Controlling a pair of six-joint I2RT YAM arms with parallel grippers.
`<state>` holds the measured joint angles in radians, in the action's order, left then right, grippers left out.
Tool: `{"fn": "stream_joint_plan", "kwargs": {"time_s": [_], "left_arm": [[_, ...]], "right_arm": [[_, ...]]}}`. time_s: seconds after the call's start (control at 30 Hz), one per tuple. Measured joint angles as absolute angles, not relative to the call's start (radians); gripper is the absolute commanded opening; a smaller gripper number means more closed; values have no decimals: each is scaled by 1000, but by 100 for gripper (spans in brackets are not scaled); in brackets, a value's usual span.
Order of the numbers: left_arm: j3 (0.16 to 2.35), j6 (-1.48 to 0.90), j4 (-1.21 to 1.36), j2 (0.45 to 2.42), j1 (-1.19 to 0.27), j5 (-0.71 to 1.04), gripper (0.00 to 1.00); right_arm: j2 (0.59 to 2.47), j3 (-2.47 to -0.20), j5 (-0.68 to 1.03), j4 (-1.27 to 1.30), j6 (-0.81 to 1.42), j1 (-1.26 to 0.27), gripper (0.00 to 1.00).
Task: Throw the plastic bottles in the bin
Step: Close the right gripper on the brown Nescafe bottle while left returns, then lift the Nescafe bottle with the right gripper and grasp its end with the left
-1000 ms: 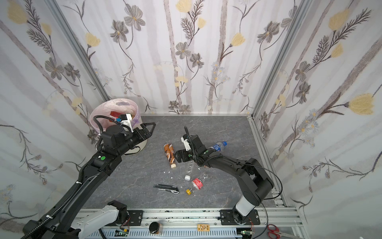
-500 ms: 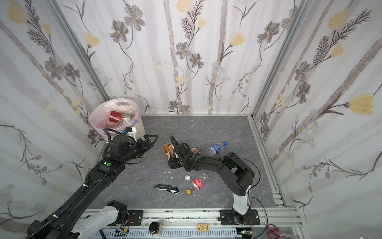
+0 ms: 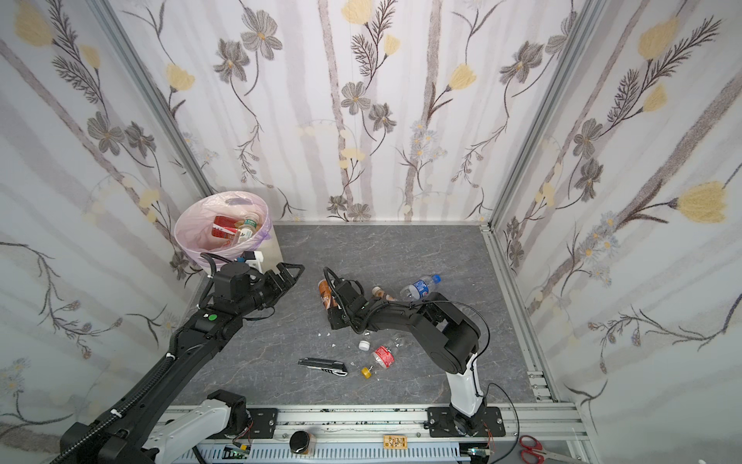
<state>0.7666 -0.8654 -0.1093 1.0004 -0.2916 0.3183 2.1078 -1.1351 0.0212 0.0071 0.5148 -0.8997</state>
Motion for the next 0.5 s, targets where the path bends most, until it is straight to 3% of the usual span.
{"fn": "stream_joint_plan", "kwargs": {"time_s": [0.5], "left_arm": [[759,-868,-109,1008,-287,318,100]], "right_arm": [[2133,-1153,-11,22,515,-907,35]]}}
